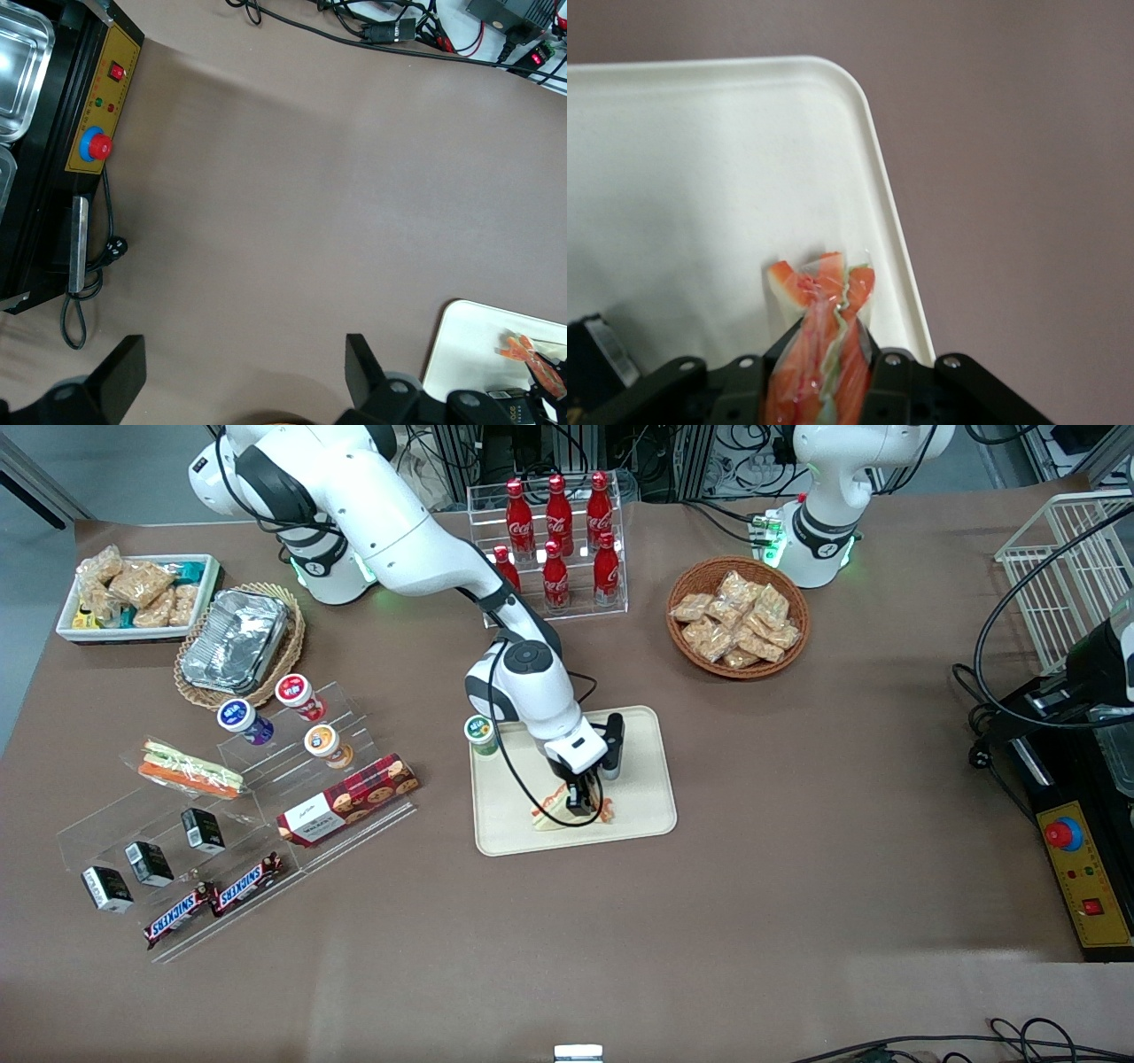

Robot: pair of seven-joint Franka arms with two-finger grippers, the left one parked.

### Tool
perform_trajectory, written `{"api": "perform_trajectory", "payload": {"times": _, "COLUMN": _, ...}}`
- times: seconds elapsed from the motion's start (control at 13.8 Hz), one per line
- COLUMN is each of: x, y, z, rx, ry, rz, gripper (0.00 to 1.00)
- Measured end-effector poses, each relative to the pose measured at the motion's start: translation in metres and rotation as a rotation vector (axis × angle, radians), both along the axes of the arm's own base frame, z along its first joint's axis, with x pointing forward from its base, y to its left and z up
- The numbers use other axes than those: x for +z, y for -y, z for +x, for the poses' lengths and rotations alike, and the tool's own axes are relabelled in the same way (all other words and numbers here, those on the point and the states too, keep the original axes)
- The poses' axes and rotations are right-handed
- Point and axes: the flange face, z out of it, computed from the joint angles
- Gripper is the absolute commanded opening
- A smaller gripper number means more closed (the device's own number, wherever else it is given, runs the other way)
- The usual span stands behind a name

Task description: Place sandwich on tray

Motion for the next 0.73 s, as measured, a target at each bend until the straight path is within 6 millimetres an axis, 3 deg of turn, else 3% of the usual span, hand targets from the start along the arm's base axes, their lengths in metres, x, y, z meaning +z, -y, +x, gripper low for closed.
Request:
{"api": "perform_trajectory", "payload": {"times": 0.36, "x": 0.009, "y": -0.008, "z": 0.002, "rx": 0.017, "ry": 0.025, "rz": 0.021, "gripper": 0.99}}
{"api": "perform_trajectory", "payload": {"times": 0.73, "x": 0.060, "y": 0.001, "z": 0.024, "rx": -0.102, "ry": 0.014, "rz": 0.131, "gripper": 0.99}}
